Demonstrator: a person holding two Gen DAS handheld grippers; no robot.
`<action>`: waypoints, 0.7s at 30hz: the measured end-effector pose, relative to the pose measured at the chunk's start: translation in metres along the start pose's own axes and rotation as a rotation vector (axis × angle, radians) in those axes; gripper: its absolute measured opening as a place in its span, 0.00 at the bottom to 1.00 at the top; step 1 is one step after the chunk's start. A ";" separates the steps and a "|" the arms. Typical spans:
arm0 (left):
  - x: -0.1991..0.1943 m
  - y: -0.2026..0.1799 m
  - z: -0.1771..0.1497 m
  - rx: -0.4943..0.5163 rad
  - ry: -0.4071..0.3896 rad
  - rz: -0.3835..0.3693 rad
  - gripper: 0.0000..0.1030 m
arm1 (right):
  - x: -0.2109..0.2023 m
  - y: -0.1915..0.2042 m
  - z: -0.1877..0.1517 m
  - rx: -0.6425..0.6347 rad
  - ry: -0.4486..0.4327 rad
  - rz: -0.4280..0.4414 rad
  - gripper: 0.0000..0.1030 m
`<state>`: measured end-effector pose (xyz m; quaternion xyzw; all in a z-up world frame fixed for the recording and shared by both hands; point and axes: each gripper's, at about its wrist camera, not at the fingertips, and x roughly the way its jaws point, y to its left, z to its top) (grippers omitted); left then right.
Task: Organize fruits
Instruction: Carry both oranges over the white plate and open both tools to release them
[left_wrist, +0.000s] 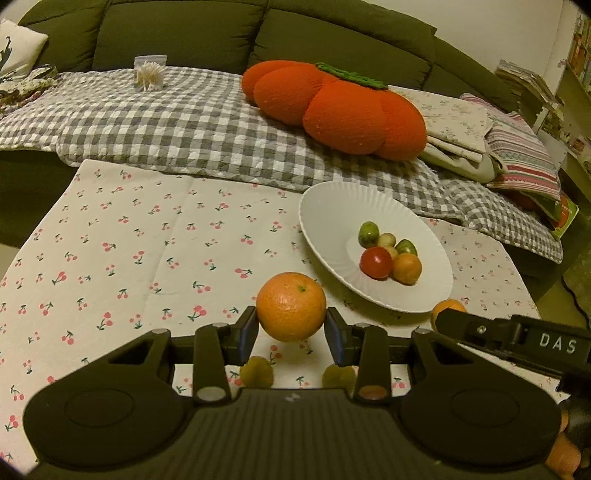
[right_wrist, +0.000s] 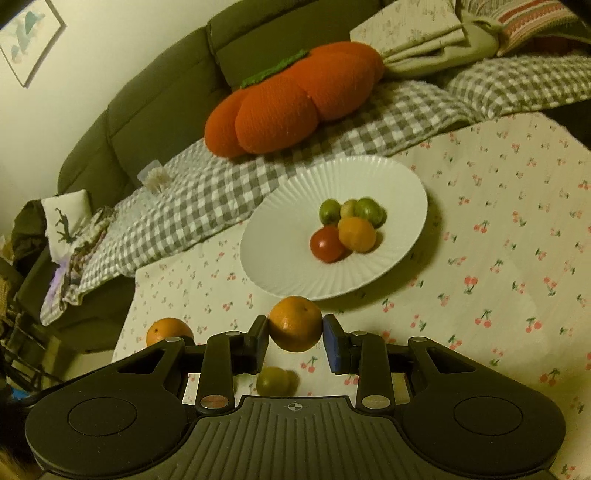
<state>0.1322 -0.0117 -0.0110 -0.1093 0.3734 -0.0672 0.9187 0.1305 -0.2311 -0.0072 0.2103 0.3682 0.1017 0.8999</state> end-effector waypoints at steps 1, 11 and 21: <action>0.000 -0.001 0.000 0.002 -0.001 -0.001 0.36 | -0.002 -0.001 0.001 -0.001 -0.006 -0.002 0.30; 0.004 -0.014 0.011 0.029 -0.032 -0.022 0.36 | -0.008 -0.011 0.014 0.006 -0.049 -0.024 0.30; 0.025 -0.028 0.024 0.076 -0.071 -0.038 0.36 | -0.005 -0.035 0.036 0.059 -0.100 -0.070 0.30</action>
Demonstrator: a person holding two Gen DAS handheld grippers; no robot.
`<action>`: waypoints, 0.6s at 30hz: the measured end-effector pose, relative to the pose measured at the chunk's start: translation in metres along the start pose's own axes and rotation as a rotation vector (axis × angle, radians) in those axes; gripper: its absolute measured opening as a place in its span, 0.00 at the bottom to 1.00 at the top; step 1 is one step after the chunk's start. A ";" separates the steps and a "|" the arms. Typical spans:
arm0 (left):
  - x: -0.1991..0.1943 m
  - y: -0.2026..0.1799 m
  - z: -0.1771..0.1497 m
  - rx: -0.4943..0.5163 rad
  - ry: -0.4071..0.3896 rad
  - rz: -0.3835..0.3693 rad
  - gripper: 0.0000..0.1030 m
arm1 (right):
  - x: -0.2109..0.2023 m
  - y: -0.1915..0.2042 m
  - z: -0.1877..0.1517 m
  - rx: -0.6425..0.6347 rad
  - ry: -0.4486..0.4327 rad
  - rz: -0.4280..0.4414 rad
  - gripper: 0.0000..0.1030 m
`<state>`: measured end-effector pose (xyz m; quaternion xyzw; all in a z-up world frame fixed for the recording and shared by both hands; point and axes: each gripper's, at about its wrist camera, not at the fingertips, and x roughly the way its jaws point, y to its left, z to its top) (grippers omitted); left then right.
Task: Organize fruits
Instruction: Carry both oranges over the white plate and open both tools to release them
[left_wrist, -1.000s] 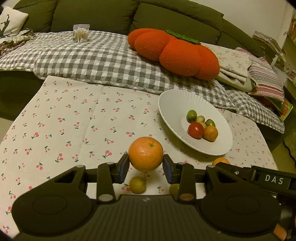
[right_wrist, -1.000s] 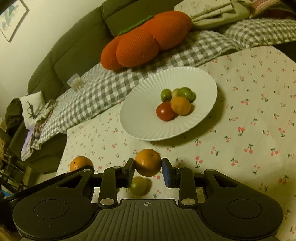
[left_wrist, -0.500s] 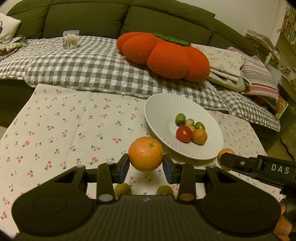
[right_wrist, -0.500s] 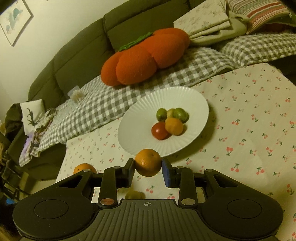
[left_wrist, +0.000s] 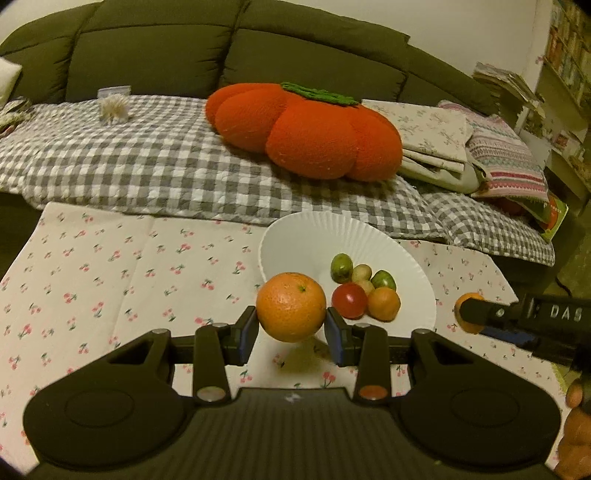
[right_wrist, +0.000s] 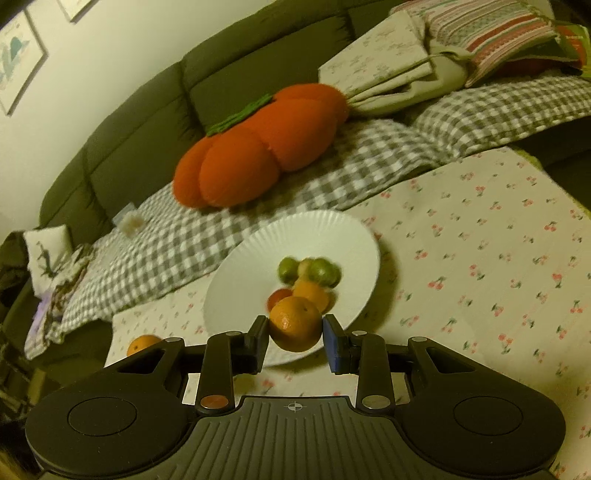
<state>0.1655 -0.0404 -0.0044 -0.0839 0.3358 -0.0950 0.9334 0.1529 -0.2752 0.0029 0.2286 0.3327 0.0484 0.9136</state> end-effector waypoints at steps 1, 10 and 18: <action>0.004 -0.002 0.001 0.011 -0.003 -0.004 0.36 | 0.001 -0.003 0.003 0.009 -0.004 -0.007 0.30; 0.042 -0.013 0.008 0.080 0.003 -0.039 0.37 | 0.028 -0.012 0.014 0.003 -0.001 -0.035 0.30; 0.065 -0.019 0.007 0.128 0.021 -0.053 0.37 | 0.059 -0.020 0.018 -0.025 0.042 -0.060 0.30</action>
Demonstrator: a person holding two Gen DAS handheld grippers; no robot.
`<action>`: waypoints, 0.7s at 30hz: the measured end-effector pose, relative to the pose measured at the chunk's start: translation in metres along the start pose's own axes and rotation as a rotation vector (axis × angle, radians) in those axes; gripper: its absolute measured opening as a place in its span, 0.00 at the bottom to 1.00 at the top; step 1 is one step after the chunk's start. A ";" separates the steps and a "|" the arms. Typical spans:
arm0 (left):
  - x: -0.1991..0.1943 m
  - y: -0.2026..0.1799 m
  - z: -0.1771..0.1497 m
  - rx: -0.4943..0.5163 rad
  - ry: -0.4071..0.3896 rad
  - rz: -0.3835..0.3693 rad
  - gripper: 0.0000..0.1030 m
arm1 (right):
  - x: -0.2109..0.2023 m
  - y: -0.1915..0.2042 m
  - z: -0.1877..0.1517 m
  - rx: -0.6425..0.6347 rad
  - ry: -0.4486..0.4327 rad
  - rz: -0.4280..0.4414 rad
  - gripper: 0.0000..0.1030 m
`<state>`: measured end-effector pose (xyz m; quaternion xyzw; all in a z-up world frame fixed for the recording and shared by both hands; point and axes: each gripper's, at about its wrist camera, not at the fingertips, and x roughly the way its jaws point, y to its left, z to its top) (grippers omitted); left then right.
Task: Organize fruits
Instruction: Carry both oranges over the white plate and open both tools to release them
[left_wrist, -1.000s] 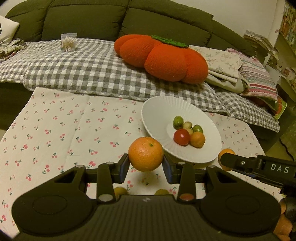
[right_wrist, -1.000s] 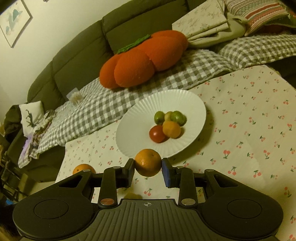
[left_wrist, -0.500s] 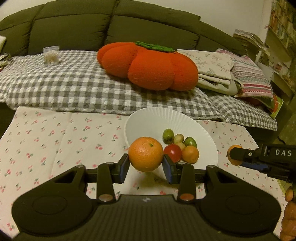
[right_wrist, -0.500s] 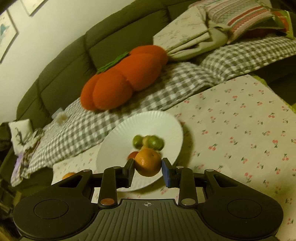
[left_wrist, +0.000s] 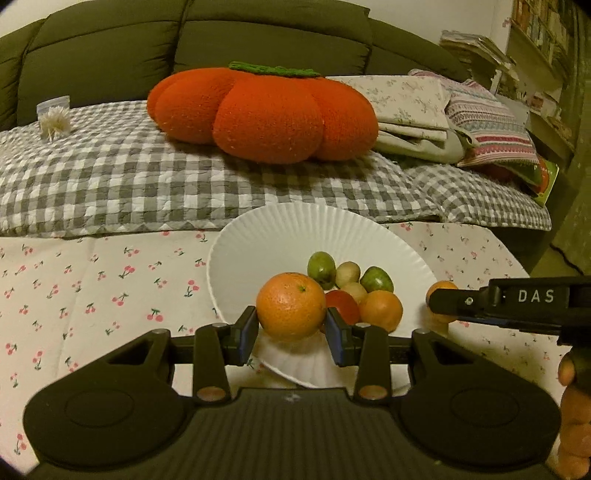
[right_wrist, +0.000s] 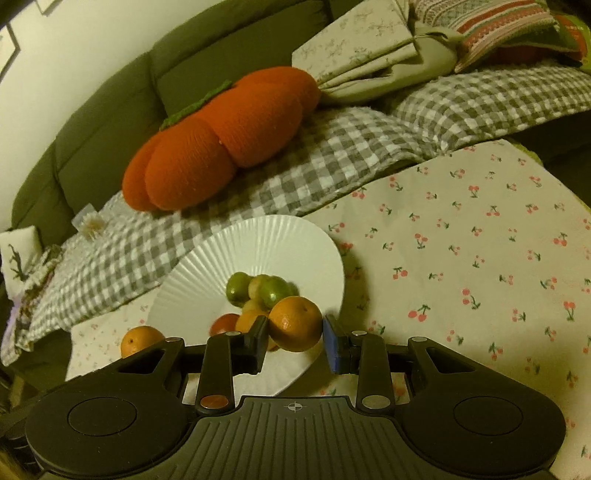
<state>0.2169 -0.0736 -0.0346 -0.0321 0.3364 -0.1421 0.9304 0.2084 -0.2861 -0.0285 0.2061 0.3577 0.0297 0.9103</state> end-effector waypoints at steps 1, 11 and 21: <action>0.002 0.000 0.000 0.003 0.003 -0.003 0.37 | 0.001 0.000 0.000 -0.004 0.001 0.000 0.30; 0.007 -0.002 -0.002 0.025 0.008 -0.003 0.40 | 0.014 0.005 0.000 -0.032 0.004 -0.004 0.32; -0.014 0.006 0.004 -0.003 -0.037 -0.012 0.64 | 0.003 0.002 0.005 0.014 -0.025 -0.005 0.50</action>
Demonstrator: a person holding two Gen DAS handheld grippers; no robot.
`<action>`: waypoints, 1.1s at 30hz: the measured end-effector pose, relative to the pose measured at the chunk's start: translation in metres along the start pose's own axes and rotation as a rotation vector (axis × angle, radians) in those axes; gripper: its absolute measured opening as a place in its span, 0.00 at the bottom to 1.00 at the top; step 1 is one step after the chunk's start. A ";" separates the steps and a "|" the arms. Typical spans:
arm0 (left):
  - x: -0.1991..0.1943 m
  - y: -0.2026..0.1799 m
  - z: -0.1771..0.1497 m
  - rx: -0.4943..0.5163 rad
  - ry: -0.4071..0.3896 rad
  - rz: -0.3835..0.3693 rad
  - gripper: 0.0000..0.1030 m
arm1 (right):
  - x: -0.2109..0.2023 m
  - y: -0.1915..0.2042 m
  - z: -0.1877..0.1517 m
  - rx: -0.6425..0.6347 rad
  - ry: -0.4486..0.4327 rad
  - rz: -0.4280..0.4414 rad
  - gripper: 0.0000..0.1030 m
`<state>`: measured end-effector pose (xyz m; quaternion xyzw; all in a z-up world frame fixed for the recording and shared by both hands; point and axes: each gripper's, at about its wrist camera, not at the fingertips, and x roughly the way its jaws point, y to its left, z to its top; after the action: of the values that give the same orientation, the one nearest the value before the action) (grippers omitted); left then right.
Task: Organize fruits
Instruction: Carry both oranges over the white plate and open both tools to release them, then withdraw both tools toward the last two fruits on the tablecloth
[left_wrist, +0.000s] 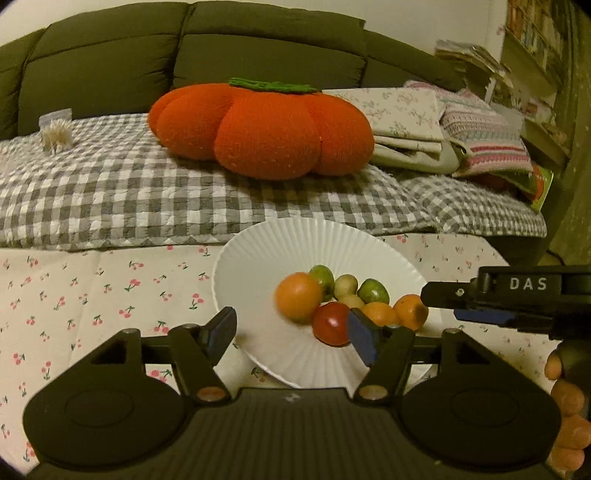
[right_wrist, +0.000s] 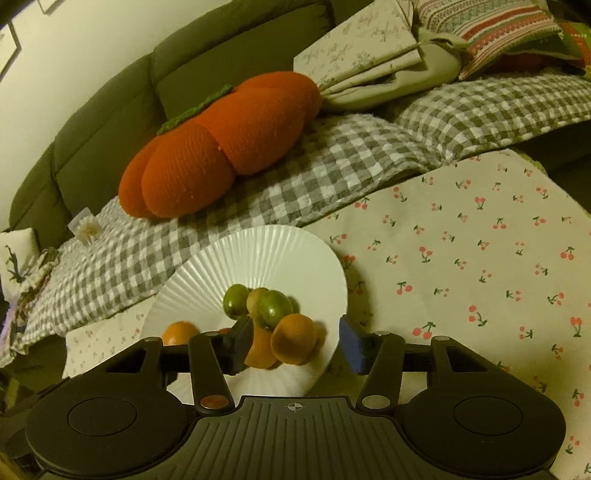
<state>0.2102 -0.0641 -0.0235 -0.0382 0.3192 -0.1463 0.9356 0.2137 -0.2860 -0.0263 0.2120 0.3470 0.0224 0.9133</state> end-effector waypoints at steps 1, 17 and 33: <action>-0.002 0.001 0.000 -0.005 0.000 0.001 0.63 | -0.002 0.000 0.001 0.008 0.001 0.007 0.50; -0.040 0.019 -0.009 -0.085 0.033 0.068 0.63 | -0.037 0.031 -0.014 -0.096 -0.010 0.027 0.50; -0.078 0.042 -0.031 -0.141 0.072 0.161 0.65 | -0.064 0.056 -0.049 -0.203 0.009 0.057 0.58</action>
<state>0.1434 -0.0002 -0.0091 -0.0727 0.3639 -0.0491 0.9273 0.1396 -0.2283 0.0031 0.1279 0.3408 0.0846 0.9275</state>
